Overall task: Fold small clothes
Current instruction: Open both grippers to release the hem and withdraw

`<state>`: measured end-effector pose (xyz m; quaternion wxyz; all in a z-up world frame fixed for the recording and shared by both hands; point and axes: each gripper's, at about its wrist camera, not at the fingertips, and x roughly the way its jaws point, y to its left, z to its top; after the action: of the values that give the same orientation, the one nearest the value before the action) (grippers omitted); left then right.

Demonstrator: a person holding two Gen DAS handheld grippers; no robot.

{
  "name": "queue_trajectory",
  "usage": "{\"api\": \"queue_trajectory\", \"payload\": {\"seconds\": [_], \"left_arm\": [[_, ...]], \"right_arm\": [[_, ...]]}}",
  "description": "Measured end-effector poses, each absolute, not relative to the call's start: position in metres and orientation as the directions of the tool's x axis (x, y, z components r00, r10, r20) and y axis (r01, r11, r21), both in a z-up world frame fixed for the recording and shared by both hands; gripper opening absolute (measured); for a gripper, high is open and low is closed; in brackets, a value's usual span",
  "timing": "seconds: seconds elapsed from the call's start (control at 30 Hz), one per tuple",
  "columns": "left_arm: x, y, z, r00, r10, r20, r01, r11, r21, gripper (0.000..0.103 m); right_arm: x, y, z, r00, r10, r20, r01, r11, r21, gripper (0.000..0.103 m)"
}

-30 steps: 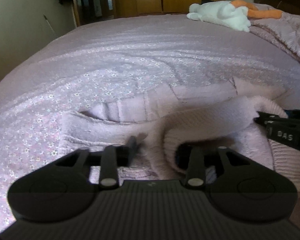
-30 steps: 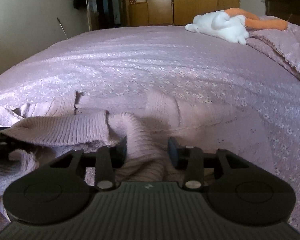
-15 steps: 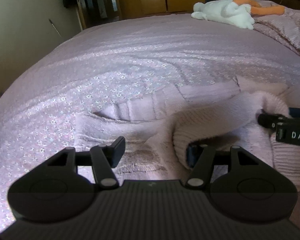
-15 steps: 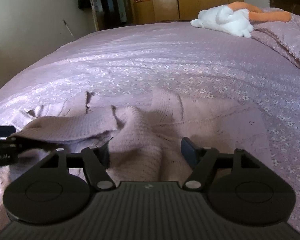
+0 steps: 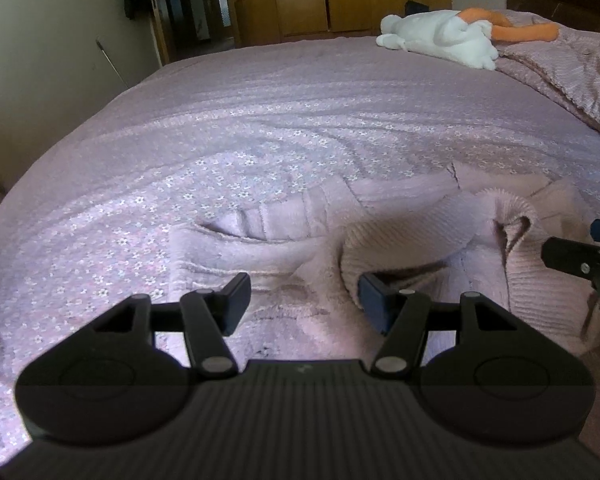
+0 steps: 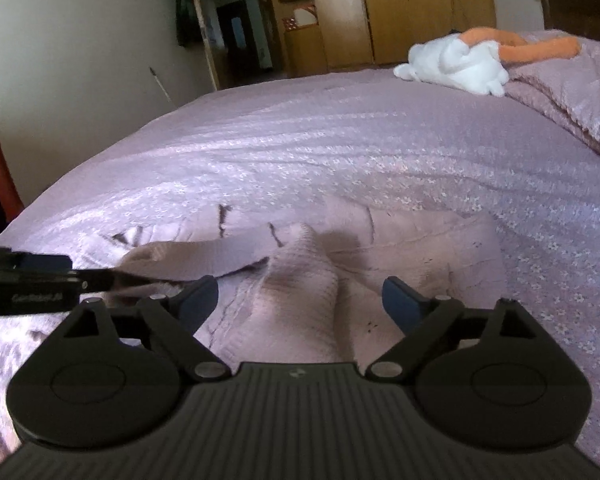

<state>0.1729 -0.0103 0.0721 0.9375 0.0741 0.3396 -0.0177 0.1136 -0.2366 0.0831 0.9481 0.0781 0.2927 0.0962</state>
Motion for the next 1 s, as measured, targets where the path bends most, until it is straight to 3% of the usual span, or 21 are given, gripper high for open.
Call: {"api": "queue_trajectory", "payload": {"seconds": [0.8, 1.0], "left_arm": [[0.117, 0.018, 0.058, 0.724, 0.047, -0.689, 0.012, 0.997, 0.081, 0.062], [0.109, 0.024, 0.049, 0.704, 0.055, -0.708, 0.004, 0.997, 0.081, 0.062]], "right_arm": [[0.054, -0.215, 0.073, 0.814, 0.227, -0.535, -0.195, 0.974, 0.117, 0.096], [0.05, -0.197, 0.067, 0.812, 0.25, -0.528, -0.276, 0.961, 0.03, 0.096]]}}
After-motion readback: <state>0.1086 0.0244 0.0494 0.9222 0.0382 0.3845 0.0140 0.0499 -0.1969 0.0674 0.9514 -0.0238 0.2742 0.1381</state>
